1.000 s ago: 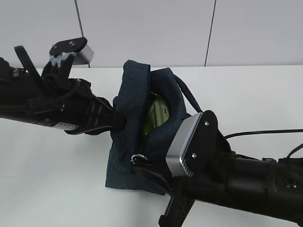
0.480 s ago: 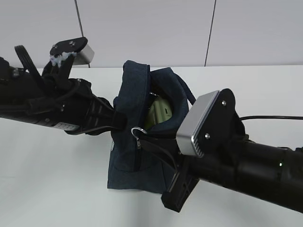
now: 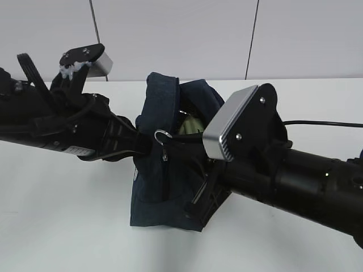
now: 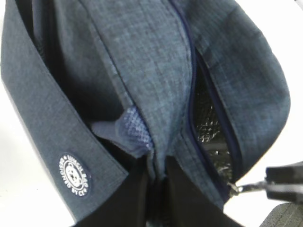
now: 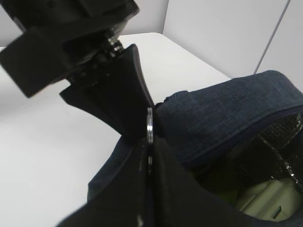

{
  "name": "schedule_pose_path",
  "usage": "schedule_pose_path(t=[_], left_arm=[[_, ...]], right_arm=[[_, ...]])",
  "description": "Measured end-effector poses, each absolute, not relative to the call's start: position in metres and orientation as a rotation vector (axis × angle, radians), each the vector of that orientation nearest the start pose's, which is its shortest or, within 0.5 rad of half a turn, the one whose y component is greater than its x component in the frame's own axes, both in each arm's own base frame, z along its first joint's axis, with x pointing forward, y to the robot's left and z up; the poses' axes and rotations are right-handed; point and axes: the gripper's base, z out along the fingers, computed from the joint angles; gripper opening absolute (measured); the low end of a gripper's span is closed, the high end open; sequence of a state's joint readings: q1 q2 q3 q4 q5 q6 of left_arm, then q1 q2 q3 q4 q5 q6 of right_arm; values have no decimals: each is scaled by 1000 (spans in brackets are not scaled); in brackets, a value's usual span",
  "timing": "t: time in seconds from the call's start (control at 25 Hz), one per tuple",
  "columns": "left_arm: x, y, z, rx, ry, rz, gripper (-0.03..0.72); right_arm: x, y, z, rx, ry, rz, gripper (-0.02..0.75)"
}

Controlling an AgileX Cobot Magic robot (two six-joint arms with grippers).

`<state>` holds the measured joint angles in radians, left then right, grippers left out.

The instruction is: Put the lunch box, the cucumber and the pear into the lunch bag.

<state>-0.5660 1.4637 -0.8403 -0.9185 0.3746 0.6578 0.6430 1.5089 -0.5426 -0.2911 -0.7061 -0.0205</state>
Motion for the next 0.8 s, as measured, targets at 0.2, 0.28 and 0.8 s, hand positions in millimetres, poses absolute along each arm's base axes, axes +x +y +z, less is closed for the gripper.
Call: schedule_pose_path(t=[0.2, 0.28, 0.8], left_arm=[[236, -182, 238, 561, 2356, -728, 2], [237, -182, 238, 562, 2355, -728, 2], [235, -183, 239, 571, 2365, -746, 4]], right_arm=[[222, 181, 211, -848, 1556, 405, 0], [223, 180, 212, -841, 1555, 383, 0], [223, 181, 212, -858, 1543, 376, 0]])
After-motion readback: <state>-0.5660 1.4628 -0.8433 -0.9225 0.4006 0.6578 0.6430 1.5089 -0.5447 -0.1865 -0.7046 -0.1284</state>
